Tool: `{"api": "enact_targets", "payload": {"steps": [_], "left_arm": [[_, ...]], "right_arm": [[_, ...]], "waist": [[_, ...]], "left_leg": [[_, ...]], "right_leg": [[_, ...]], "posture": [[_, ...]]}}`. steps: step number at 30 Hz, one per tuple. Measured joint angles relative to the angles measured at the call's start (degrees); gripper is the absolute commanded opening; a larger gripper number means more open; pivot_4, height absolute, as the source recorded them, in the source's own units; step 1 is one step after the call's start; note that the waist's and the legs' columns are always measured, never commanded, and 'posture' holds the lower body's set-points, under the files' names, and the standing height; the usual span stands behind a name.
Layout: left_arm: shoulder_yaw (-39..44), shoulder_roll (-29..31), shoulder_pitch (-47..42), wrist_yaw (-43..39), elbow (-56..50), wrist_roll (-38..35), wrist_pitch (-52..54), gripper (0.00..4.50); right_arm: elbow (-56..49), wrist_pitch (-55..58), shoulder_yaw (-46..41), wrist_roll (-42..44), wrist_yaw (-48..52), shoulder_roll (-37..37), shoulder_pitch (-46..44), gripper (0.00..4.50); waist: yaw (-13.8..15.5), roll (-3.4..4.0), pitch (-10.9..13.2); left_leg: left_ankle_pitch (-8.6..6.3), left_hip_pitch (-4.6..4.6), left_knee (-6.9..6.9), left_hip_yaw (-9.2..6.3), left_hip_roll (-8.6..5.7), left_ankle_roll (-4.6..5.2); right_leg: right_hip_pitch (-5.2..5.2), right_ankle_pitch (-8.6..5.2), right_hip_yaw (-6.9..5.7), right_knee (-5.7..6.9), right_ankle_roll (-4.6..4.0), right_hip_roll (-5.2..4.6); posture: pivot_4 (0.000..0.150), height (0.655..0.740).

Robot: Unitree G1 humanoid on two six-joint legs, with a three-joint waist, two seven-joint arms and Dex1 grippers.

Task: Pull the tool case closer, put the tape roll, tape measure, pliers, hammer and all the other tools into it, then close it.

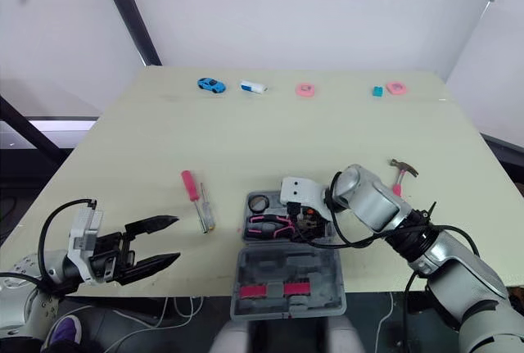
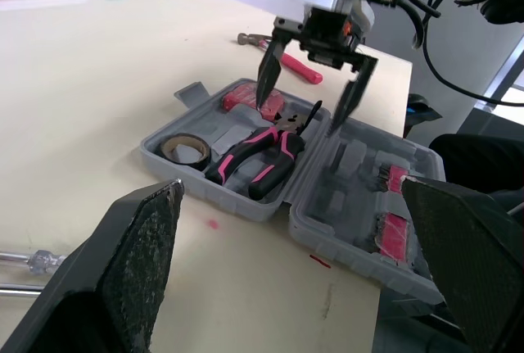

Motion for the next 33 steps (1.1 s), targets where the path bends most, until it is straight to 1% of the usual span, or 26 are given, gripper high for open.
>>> {"api": "enact_targets", "payload": {"steps": [1, 4, 5, 6, 7, 9, 10, 11, 12, 13, 14, 15, 16, 22, 25, 27, 30, 31, 33], "left_arm": [[-0.01, -0.05, 0.11, 0.03, -0.09, -0.02, -0.06, 4.50], [-0.08, -0.19, 0.21, 0.21, -0.20, -0.01, -0.16, 4.50], [-0.08, -0.27, 0.22, 0.39, -0.34, -0.02, -0.21, 4.50], [-0.09, -0.49, 0.24, 0.68, -0.55, -0.02, -0.28, 4.50], [-0.11, -0.64, 0.29, 0.87, -0.60, -0.02, -0.31, 4.50], [-0.21, -0.90, 0.47, 1.05, -0.64, -0.03, -0.31, 4.50], [-0.47, -0.99, 0.49, 1.13, -0.72, -0.03, -0.30, 4.50], [-0.51, -1.09, 0.61, 1.18, -0.94, -0.03, -0.30, 4.50], [-0.52, -1.09, 0.63, 1.18, -0.97, -0.03, -0.30, 4.50], [-0.52, -1.09, 0.62, 1.23, -1.04, -0.03, -0.29, 4.50], [-0.55, -1.09, 0.58, 1.26, -1.17, -0.03, -0.28, 4.50], [-0.57, -1.10, 0.52, 1.29, -1.30, -0.03, -0.28, 4.50], [-0.60, -1.10, 0.42, 1.30, -1.36, -0.03, -0.28, 4.50], [-0.74, -1.18, 0.22, 1.91, -1.69, -0.02, -0.28, 4.50], [-1.03, -1.21, 0.13, 2.25, -1.69, 0.00, -0.28, 4.50], [-1.31, -1.28, 0.19, 2.35, -1.69, 0.03, -0.28, 4.50], [-1.95, -1.32, 0.32, 3.17, -1.69, 0.42, -0.29, 4.50], [-2.32, -1.32, 0.43, 3.67, -1.69, 0.69, -0.23, 4.50], [-2.86, -1.45, 0.48, 4.89, -1.69, 1.18, 0.12, 4.50]], "right_arm": [[-0.10, -4.19, -3.56, 1.39, -0.63, 0.60, 2.81, 4.38], [-0.12, -10.56, -8.35, 4.25, -1.34, 3.06, 7.11, 4.38], [-0.14, -11.33, -9.34, 4.97, -1.35, 3.67, 7.90, 4.01], [0.01, -12.15, -11.24, 6.74, -1.38, 5.07, 9.63, 3.86], [0.32, -13.04, -12.49, 7.72, -1.51, 6.18, 10.85, 3.35], [1.28, -14.97, -13.45, 8.86, -1.70, 7.58, 13.22, 2.59], [3.48, -17.50, -13.52, 8.52, -1.92, 8.16, 14.73, 2.16], [5.39, -19.18, -13.51, 7.96, -1.91, 8.22, 15.72, 1.57], [5.72, -19.45, -13.51, 7.83, -1.91, 8.22, 15.83, 1.24], [6.90, -20.72, -13.52, 7.35, -1.91, 8.26, 15.95, 1.01], [8.20, -22.08, -13.56, 6.98, -1.86, 8.39, 15.96, 0.63], [9.33, -23.38, -13.58, 6.68, -1.75, 8.64, 15.99, 0.10], [9.88, -24.00, -13.57, 6.46, -1.70, 8.79, 16.00, 0.03], [17.88, -30.47, -12.39, 2.20, -1.65, 9.62, 15.80, 0.03], [20.76, -33.22, -10.92, -0.10, -1.39, 10.07, 14.04, 0.03], [22.43, -33.93, -9.70, -1.56, -1.26, 10.51, 13.05, 0.03], [24.75, -34.09, -8.52, -3.21, -1.24, 11.47, 11.73, 0.03], [25.73, -34.08, -8.21, -3.70, -1.22, 11.95, 11.54, 0.03], [28.10, -33.91, -7.84, -4.69, -1.37, 13.39, 10.93, 0.03]], "waist": [[0.00, 0.00, 0.00], [-0.23, 0.00, 0.00], [-0.28, 0.00, 0.00], [-0.29, 0.00, 0.00], [-0.27, -0.01, 0.00], [-0.22, -0.01, 0.00], [-0.19, -0.01, 0.00], [-0.12, 0.00, 0.00], [-0.12, 0.00, 0.00], [-0.13, 0.00, 0.00], [-0.15, 0.00, 0.00], [-0.16, 0.00, 0.00], [-0.18, 0.00, 0.00], [-0.22, 0.02, -0.01], [-0.41, 0.00, -0.07], [-0.46, -0.01, -0.09], [-0.50, -0.17, -0.38], [-0.57, -0.17, -0.51], [-0.67, -0.17, -1.04]], "left_leg": [[0.00, 0.00, 0.00, 0.00, 0.00, 0.00], [0.00, 0.04, -0.01, 0.00, 0.01, 0.00], [0.00, 0.04, -0.01, -0.01, 0.02, 0.00], [0.00, 0.05, -0.01, -0.01, 0.02, 0.00], [0.00, 0.05, -0.01, -0.02, 0.02, 0.00], [0.00, 0.05, -0.01, -0.02, 0.02, 0.00], [0.00, 0.05, 0.00, 0.00, 0.01, 0.00], [0.00, 0.04, 0.00, 0.00, 0.00, 0.00], [0.00, 0.04, 0.00, 0.01, 0.00, 0.00], [0.00, 0.05, 0.00, 0.00, 0.00, 0.00], [0.00, 0.06, 0.00, 0.00, 0.00, -0.01], [0.00, 0.07, 0.00, -0.01, 0.00, -0.01], [0.00, 0.07, 0.00, -0.01, 0.01, -0.01], [0.00, 0.10, 0.00, 0.02, 0.01, -0.01], [0.00, 0.37, -0.05, 0.07, 0.03, 0.00], [0.00, 1.04, -0.23, 0.13, 0.03, 0.00], [-0.01, 1.73, -0.40, 0.23, 0.05, -0.01], [-0.02, 2.08, -0.47, 0.24, 0.07, -0.01], [-0.02, 2.50, -0.65, 0.24, 0.09, -0.02]], "right_leg": [[0.01, 0.01, 0.00, -0.01, 0.01, 0.00], [0.01, 0.02, 0.02, 0.02, 0.04, 0.04], [0.01, 0.02, 0.02, 0.03, 0.04, 0.04], [0.02, 0.02, 0.02, 0.04, 0.04, 0.05], [0.02, 0.03, 0.02, 0.03, 0.04, 0.06], [0.04, 0.03, 0.02, 0.03, 0.04, 0.05], [0.04, 0.03, 0.02, 0.02, 0.04, 0.03], [0.04, 0.02, 0.03, 0.02, 0.03, 0.01], [0.04, 0.02, 0.03, 0.02, 0.03, 0.01], [0.04, 0.01, 0.03, 0.02, 0.03, 0.01], [0.04, 0.02, 0.03, 0.03, 0.03, 0.02], [0.04, 0.02, 0.03, 0.03, 0.03, 0.03], [0.04, 0.02, 0.03, 0.04, 0.03, 0.04], [0.05, 0.02, 0.06, 0.03, 0.03, 0.04], [0.24, -0.01, 0.09, 0.04, -0.02, 0.06], [0.80, -0.12, 0.12, -0.01, -0.18, 0.05], [1.28, -0.27, 0.18, -0.01, -0.36, 0.04], [1.53, -0.35, 0.18, -0.02, -0.36, 0.03], [1.84, -0.49, 0.18, 0.00, -0.40, 0.04]], "posture": [[0.150, 0.7400], [0.150, 0.7400], [0.150, 0.7400], [0.150, 0.7400], [0.150, 0.7400], [0.150, 0.7400], [0.150, 0.7400], [0.150, 0.7400], [0.150, 0.7400], [0.150, 0.7400], [0.150, 0.7400], [0.150, 0.7400], [0.150, 0.7400], [0.150, 0.7400], [0.150, 0.7400], [0.150, 0.7400], [0.150, 0.7400], [0.150, 0.7400], [0.150, 0.7400]]}}
